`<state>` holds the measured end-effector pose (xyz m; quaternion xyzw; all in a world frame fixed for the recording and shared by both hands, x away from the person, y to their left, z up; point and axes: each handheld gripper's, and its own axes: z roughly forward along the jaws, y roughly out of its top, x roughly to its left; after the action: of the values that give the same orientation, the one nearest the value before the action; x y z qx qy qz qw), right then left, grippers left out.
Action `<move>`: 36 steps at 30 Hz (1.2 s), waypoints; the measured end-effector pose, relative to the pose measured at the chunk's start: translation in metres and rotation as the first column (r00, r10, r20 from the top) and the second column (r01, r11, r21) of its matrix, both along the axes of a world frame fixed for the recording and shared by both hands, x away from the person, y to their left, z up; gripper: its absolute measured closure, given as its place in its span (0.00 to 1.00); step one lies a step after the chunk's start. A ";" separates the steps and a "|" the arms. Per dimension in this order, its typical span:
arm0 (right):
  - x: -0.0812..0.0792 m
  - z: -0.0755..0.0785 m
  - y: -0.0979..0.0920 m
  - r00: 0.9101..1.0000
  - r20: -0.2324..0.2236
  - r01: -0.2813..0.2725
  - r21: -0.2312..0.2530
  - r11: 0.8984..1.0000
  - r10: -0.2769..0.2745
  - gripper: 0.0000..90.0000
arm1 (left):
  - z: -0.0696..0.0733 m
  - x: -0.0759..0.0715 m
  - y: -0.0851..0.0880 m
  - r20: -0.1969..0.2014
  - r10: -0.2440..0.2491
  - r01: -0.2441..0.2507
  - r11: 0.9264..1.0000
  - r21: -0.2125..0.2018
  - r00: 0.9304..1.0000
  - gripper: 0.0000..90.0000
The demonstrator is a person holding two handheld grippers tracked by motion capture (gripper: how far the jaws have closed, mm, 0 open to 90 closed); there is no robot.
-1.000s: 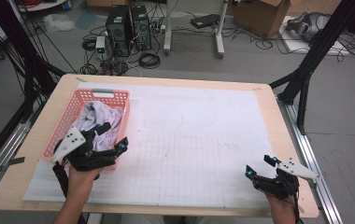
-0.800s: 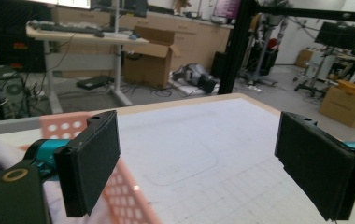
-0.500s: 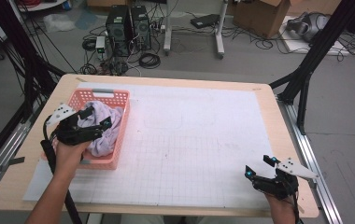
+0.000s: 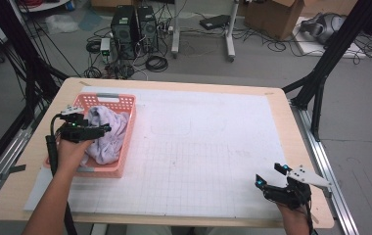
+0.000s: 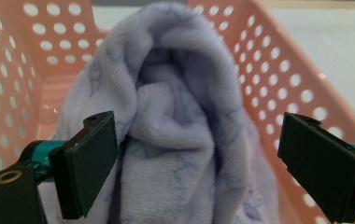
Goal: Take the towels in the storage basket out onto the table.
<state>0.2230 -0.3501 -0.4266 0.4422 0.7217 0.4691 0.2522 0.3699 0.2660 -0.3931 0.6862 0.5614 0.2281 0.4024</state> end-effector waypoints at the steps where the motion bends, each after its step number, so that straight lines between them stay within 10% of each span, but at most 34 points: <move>1: 0.000 0.000 0.000 1.000 -0.004 0.000 0.001 1.000 0.000 0.16 | -0.001 0.001 0.000 -0.011 0.002 -0.002 1.000 0.001 1.000 0.14; 8: 0.001 -0.001 0.002 1.000 -0.016 -0.006 -0.008 1.000 0.006 0.16 | -0.017 0.014 -0.001 -0.174 0.026 -0.019 0.999 0.039 0.984 0.16; 19: 0.000 0.000 0.003 1.000 -0.003 -0.005 -0.009 1.000 0.005 0.16 | -0.032 0.024 -0.013 -0.251 -0.020 0.059 0.987 0.147 0.968 0.05; 29: -0.003 0.002 0.002 1.000 0.005 0.013 -0.001 1.000 -0.013 0.17 | -0.022 0.021 -0.008 -0.241 0.080 -0.041 0.986 0.163 0.967 0.60; 36: -0.004 0.003 -0.002 1.000 0.008 0.028 0.009 1.000 -0.028 0.17 | -0.004 0.009 0.004 -0.106 0.106 -0.105 0.994 0.012 0.989 0.66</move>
<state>0.2191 -0.3526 -0.4238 0.4513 0.7123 0.4706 0.2597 0.3790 0.2705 -0.3976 0.6679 0.6170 0.2140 0.3570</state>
